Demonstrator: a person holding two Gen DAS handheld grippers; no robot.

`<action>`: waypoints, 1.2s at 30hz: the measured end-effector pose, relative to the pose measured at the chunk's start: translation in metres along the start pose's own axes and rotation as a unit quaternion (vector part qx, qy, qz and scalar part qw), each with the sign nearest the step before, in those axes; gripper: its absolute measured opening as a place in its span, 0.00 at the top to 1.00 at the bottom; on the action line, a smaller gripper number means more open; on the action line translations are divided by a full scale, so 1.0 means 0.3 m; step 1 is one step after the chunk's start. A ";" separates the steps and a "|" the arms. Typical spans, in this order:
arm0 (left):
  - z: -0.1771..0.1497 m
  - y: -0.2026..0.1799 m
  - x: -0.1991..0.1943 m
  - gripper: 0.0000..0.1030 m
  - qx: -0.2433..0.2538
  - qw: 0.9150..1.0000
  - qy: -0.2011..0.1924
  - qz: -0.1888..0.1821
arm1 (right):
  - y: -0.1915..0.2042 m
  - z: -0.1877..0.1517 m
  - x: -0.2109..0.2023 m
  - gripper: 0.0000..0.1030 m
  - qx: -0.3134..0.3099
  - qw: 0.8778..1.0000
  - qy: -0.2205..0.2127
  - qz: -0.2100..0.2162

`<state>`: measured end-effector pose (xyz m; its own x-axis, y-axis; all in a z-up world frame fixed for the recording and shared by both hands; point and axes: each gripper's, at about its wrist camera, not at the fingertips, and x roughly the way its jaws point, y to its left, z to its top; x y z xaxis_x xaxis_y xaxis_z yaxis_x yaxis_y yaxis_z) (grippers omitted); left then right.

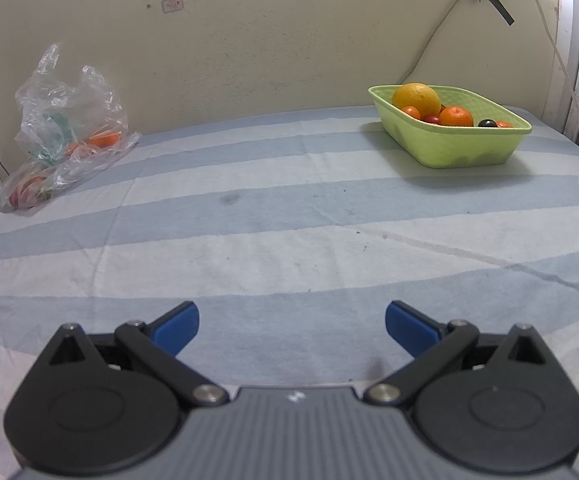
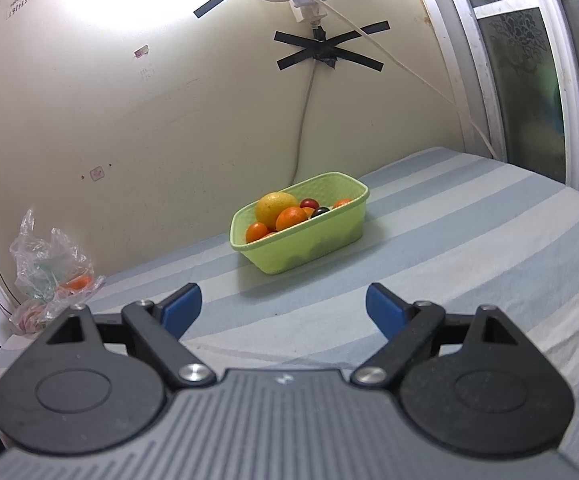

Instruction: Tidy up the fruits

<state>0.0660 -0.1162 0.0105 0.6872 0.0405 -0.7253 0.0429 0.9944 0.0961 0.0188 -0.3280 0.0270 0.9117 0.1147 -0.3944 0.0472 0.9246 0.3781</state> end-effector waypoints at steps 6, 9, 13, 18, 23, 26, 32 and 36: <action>-0.003 -0.004 0.003 0.00 0.000 1.000 0.002 0.000 | -0.003 -0.002 0.001 0.12 0.003 1.000 0.001 -0.001; -0.003 -0.004 0.003 0.00 0.000 1.000 0.003 -0.001 | -0.004 -0.002 0.002 0.12 0.003 1.000 0.001 -0.001; -0.008 -0.006 0.006 0.00 0.001 1.000 0.005 -0.001 | -0.005 -0.003 0.002 0.12 0.004 1.000 0.001 -0.001; -0.011 -0.006 0.008 0.00 -0.001 1.000 0.008 -0.004 | -0.006 -0.007 0.001 0.12 0.006 1.000 -0.001 -0.003; -0.008 -0.004 0.010 0.00 -0.001 1.000 0.009 -0.004 | -0.006 -0.008 0.002 0.12 0.006 1.000 0.000 -0.002; -0.009 -0.004 0.009 0.00 -0.002 1.000 0.010 -0.004 | -0.005 -0.008 0.001 0.12 0.006 1.000 -0.001 -0.002; -0.011 -0.004 0.012 0.00 -0.002 1.000 0.011 -0.006 | -0.005 -0.008 0.001 0.12 0.006 1.000 -0.001 -0.003; -0.011 0.000 0.011 0.00 -0.001 1.000 0.010 -0.007 | -0.004 -0.008 -0.001 0.12 0.005 1.000 -0.001 -0.002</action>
<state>0.0657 -0.1158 0.0058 0.6720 0.0286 -0.7400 0.0504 0.9952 0.0842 0.0176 -0.3285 0.0246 0.9123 0.1095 -0.3947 0.0556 0.9215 0.3843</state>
